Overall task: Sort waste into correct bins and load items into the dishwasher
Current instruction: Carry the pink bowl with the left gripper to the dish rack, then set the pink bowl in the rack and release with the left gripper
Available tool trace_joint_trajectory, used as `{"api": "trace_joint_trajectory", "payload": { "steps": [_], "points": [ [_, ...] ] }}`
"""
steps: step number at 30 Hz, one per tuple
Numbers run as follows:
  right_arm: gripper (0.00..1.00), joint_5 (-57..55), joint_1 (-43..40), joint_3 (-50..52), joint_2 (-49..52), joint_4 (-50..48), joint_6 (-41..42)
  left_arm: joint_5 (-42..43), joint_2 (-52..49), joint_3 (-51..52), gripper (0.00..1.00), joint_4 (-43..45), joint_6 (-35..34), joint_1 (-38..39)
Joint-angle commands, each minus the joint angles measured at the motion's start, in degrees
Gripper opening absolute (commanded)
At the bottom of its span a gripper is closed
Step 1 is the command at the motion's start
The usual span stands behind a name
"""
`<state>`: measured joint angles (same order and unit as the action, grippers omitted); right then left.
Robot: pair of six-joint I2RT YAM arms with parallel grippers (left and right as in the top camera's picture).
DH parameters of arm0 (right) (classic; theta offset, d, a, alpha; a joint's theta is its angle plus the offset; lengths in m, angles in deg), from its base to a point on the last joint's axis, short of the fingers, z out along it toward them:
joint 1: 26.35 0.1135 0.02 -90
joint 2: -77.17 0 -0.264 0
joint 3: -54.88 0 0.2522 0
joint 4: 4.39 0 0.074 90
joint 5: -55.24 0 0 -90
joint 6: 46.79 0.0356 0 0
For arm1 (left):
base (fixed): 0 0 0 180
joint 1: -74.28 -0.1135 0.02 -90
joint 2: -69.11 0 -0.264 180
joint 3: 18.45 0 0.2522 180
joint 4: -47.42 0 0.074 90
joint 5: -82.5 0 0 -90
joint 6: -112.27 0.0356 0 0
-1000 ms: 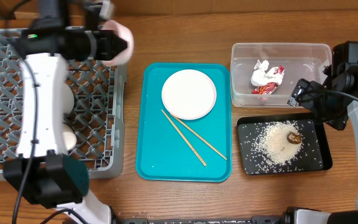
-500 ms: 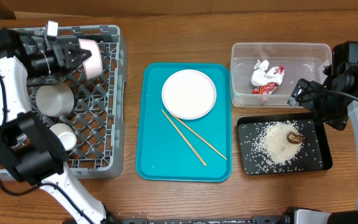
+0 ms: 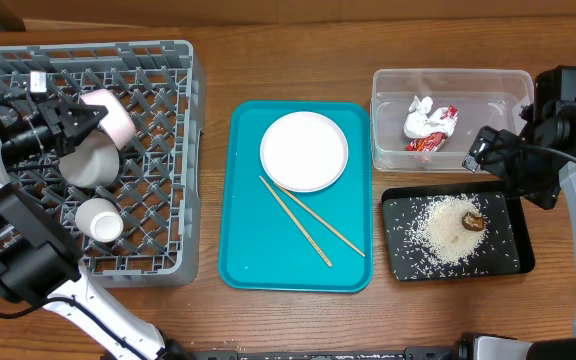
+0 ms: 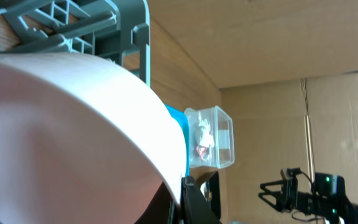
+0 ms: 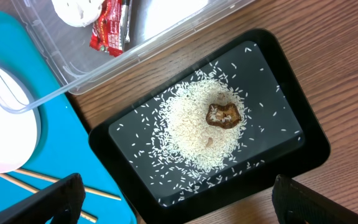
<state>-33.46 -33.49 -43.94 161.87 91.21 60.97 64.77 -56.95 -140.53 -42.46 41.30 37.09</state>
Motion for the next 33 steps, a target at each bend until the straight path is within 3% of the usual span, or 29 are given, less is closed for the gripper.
{"api": "trace_joint_trajectory", "payload": {
  "steps": [1, 6, 13, 21, 33],
  "points": [
    [0.98, 0.3, -0.2, -0.5, -0.4, -0.2, 0.0, 4.7, 1.0, 0.2, 0.04, -2.6, 9.3, 1.3],
    [0.98, 0.3, -0.2, -0.5, -0.4, -0.2, 0.0, 17.4, 1.1, 0.2, 0.04, -4.5, 12.7, 2.2],
    [0.98, 0.3, -0.2, -0.5, -0.4, -0.1, 0.1, 16.7, 1.0, 0.2, 0.04, -0.3, 12.7, 5.5],
    [0.98, 0.3, -0.2, -0.5, -0.4, 0.0, 0.0, 7.2, 1.0, 0.2, 0.04, 4.6, 12.7, 9.7],
    [0.98, 0.3, -0.2, -0.5, -0.4, 0.6, 0.1, -13.6, 0.9, 0.3, 0.04, 3.5, 12.7, 9.4]
  ]
}}
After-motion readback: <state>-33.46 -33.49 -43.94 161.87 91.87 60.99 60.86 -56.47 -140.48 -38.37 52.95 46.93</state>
